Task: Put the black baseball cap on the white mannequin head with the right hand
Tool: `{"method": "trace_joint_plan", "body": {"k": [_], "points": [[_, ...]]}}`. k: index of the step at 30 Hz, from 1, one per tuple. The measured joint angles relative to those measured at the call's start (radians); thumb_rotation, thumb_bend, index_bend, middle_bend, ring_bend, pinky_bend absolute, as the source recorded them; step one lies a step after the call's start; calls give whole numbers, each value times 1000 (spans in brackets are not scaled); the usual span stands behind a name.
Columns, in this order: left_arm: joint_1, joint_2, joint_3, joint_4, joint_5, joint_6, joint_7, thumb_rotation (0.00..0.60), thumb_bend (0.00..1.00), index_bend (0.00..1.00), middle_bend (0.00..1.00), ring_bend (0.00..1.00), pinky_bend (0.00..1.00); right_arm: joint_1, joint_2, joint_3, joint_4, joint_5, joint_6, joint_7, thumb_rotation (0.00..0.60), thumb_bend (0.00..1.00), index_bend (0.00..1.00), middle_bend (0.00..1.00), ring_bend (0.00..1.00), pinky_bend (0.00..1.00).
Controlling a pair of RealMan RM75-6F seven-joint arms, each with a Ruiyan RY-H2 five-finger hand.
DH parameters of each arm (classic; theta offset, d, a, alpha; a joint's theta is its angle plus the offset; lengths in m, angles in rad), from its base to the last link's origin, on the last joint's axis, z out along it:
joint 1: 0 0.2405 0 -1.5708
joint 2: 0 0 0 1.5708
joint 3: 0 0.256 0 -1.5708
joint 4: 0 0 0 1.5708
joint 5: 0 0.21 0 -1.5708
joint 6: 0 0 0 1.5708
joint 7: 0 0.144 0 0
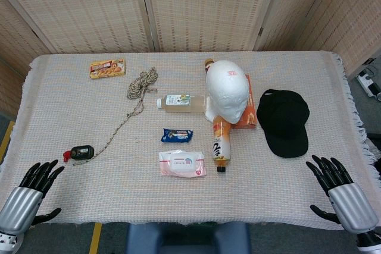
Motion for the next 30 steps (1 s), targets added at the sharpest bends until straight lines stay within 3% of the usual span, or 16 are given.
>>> {"method": "trace_joint_plan", "body": {"k": [9,10,12,13,14,15,17,19,24,30], "points": [[1,2,6,1,7,5,-13,600,63,117,0,0,25,16,-18,5,10,33,-59,-24,600,0,0,0,0,3],[1,2,5,1,6,5,-17,600,63,117,0,0,25,18,-26,9,20,38,-63,-27,600,0,0,0,0,25],[-3,1,1,1,1,2,-28,600,63,117,0,0,25,23,-48,21,55,49,-63,-30,600,0,0,63,24,177],[-5,0,-1,2,-2,-1,-30,600,63,117,0,0,25,25,-62,28,76,56,-62,-28,600,0,9,139,81,284],[-8,-2,-3,4,-6,-7,-31,600,64,117,0,0,25,28,-76,35,99,62,-60,-26,600,0,35,296,230,446],[-11,-5,-5,7,-12,-15,-30,600,64,116,0,0,26,31,-99,46,135,70,-56,-21,600,0,74,523,471,661],[-16,-9,-7,10,-24,-32,-23,600,64,112,0,0,31,38,-133,60,198,83,-55,-10,600,0,137,818,784,908],[-20,-14,-10,12,-41,-51,-12,600,62,110,0,0,38,49,-175,74,278,100,-63,8,600,0,217,970,954,995],[-24,-26,-17,11,-55,-56,2,600,63,109,0,0,59,76,-299,103,488,143,-89,89,600,1,426,1000,1000,1000],[-22,-58,-20,46,-30,-26,-5,600,63,109,0,0,80,96,-472,132,780,177,-80,203,600,46,482,1000,1000,1000]]}}
